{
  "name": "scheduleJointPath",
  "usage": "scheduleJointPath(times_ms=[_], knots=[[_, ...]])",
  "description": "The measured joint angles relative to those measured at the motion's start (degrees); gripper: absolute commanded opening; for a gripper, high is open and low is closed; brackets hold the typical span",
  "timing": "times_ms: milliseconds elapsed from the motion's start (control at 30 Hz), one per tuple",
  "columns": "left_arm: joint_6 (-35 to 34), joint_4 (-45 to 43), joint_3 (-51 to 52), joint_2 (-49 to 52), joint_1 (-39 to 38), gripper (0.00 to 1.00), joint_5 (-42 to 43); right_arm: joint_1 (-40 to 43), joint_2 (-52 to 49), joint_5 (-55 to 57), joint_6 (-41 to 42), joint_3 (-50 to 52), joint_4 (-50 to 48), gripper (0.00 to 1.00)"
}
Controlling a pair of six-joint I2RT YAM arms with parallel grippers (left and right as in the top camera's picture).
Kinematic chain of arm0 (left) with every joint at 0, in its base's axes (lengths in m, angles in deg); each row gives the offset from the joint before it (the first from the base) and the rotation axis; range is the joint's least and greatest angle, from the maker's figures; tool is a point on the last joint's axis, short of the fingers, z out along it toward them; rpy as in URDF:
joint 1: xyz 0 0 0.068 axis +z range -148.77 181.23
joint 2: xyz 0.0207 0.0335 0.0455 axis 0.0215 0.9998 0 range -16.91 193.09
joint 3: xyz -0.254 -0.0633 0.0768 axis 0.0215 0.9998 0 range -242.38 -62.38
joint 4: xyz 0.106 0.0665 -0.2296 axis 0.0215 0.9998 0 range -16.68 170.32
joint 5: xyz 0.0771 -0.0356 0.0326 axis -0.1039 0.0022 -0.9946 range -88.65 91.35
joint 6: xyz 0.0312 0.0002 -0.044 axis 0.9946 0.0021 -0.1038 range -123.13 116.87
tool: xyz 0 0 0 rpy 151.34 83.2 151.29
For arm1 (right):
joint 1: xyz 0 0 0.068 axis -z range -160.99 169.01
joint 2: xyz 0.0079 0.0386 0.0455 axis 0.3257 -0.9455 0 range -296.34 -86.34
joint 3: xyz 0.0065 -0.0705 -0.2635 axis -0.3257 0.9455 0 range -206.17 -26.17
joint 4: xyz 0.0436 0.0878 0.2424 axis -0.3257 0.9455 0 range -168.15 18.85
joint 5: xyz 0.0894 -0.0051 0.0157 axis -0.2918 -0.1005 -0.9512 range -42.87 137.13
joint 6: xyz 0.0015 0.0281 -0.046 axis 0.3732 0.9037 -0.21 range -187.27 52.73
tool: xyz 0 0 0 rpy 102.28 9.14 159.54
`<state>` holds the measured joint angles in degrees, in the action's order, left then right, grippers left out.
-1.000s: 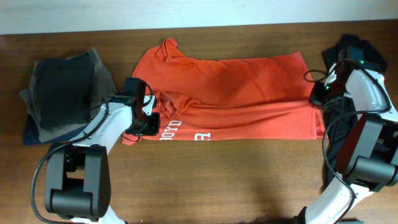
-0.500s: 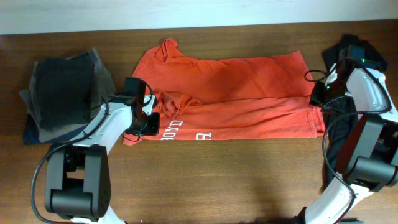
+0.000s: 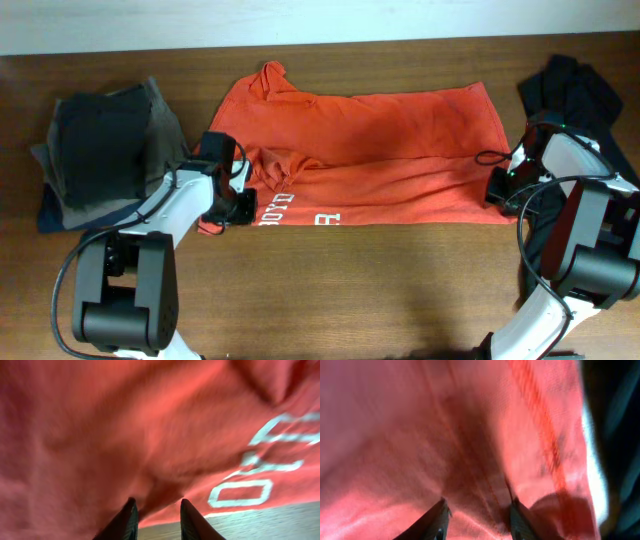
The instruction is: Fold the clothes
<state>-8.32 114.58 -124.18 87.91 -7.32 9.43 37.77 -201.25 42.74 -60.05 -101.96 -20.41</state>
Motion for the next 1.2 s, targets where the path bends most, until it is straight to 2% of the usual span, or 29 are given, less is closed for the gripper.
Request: scheduleJointPath(times_ms=[100,233,333,433,500,567,633,733,867,1033,1200], knots=[[0.00,1.64,0.48,-0.02,0.00,0.28,-0.24,0.00,0.00,0.24,0.02,0.11,4.57,0.44],[0.00,6.43,1.03,-0.13,-0.02,0.27,-4.55,0.00,0.00,3.43,0.42,0.13,9.18,0.44],[-0.04,7.89,1.22,-0.15,0.55,0.19,-7.26,0.00,0.00,5.33,1.18,0.15,10.40,0.44],[-0.22,8.90,1.31,-0.15,1.07,0.18,-8.94,0.00,0.00,6.47,1.60,0.17,11.56,0.45],[-0.35,8.81,1.36,-0.13,1.44,0.19,-9.09,0.00,0.00,6.80,1.64,0.17,11.54,0.45],[-0.48,7.43,1.57,-0.39,1.86,0.26,-8.96,0.00,0.00,6.97,1.68,0.17,11.45,0.45],[-0.81,4.44,1.81,-0.76,2.14,0.42,-8.72,0.00,0.00,6.99,1.75,0.17,11.37,0.45],[-1.36,0.96,2.32,-1.51,2.27,0.43,-7.87,0.00,0.00,7.02,1.81,0.22,10.97,0.46],[-1.38,0.50,2.36,-2.73,2.25,0.43,-8.85,0.00,0.00,7.17,1.77,0.22,10.56,0.46],[-5.31,0.48,2.36,-2.82,2.73,0.43,-17.59,0.00,0.00,7.17,1.79,0.24,10.56,0.46],[-8.66,-0.09,2.36,-2.82,6.10,0.43,-20.50,0.00,0.00,7.17,1.81,0.24,10.54,0.46]])
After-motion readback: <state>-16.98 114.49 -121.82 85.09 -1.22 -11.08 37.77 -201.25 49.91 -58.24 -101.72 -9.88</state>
